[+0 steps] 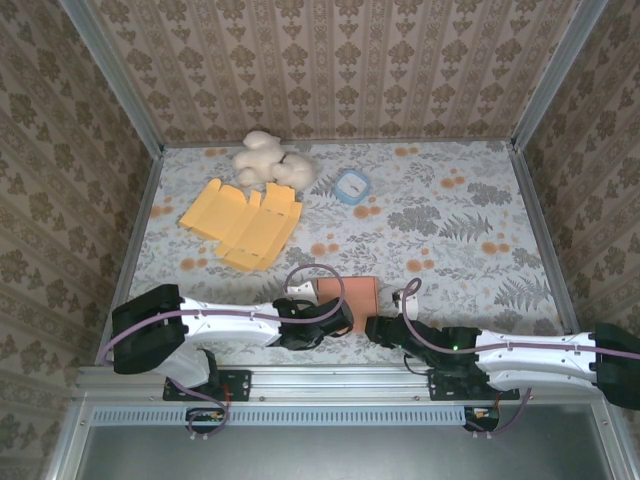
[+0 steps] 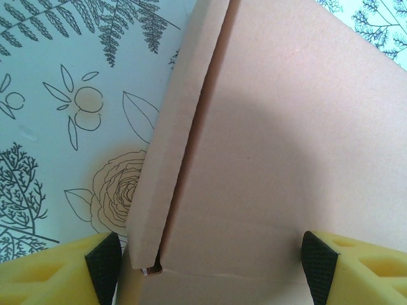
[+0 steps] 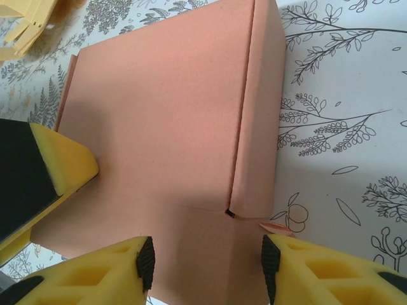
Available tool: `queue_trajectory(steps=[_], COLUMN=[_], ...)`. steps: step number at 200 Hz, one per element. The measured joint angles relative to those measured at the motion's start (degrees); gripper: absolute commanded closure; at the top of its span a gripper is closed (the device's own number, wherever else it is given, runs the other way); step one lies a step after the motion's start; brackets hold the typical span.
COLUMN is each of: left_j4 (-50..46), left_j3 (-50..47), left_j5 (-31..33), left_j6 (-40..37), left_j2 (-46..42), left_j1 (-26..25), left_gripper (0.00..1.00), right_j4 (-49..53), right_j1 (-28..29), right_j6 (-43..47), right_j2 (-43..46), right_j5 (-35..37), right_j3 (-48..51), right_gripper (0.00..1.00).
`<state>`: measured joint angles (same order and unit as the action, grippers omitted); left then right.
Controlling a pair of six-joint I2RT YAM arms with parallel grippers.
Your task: Fold the paper box
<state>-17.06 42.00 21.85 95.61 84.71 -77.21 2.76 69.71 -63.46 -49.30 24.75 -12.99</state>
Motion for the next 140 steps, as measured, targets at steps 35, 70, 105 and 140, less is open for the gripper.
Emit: queue_trajectory(steps=[35, 70, 105, 140], left_j4=[0.0, 0.0, 0.0, -0.1], left_j3=[0.0, 0.0, 0.0, 0.0], left_j5=[0.0, 0.0, 0.0, 0.0], left_j6=[0.0, 0.0, 0.0, 0.0], left_j2=[0.0, 0.0, 0.1, 0.1], left_j1=[0.0, 0.0, 0.0, 0.0], left_gripper=[0.23, 0.23, 0.23, 0.23], right_j4=[-1.9, -3.0, -4.0, -3.8], right_j1=[0.0, 0.0, 0.0, 0.0], right_j6=[-0.4, -1.0, -1.3, -1.2], right_j2=[0.1, 0.3, 0.5, 1.0], right_j5=[-1.6, -2.7, -3.7, -3.8], right_j3=[0.5, 1.0, 1.6, 1.7], right_gripper=[0.50, 0.51, 0.51, 0.52])
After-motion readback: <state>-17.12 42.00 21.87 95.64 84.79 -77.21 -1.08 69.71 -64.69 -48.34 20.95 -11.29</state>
